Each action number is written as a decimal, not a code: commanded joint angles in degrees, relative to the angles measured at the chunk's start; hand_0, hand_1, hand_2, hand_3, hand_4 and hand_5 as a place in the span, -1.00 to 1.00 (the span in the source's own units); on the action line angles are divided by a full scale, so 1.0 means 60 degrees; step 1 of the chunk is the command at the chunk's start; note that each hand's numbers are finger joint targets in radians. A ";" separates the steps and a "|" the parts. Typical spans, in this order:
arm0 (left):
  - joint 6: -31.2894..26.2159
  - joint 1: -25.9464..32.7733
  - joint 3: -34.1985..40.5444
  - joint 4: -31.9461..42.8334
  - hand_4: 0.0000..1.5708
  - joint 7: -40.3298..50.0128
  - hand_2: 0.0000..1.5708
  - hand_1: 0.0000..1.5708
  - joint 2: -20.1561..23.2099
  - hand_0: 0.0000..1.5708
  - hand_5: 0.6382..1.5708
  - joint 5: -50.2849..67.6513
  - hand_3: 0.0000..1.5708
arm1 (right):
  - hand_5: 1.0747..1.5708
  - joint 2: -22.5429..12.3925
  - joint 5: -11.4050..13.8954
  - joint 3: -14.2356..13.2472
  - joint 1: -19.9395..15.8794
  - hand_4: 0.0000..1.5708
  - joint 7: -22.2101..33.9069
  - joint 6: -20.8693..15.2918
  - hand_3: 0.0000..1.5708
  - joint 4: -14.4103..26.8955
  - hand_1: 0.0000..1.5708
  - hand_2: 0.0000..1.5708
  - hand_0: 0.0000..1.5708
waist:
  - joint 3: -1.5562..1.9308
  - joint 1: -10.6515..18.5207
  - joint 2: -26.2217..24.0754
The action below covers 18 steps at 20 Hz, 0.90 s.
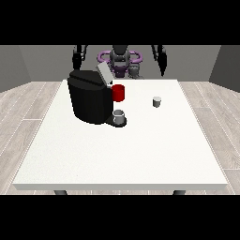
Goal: Insert the coffee pod into the coffee machine and close the lid
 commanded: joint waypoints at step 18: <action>-0.1718 -0.2094 0.1924 0.1971 -1.00 -0.0832 -1.00 -1.00 0.2604 -1.00 1.00 0.0205 -1.00 | 1.00 0.0852 0.0098 -0.0270 -0.0358 -0.77 -0.1221 -0.0894 -1.00 -0.0431 -1.00 -1.00 -1.00 | 0.0090 -0.1166 0.0692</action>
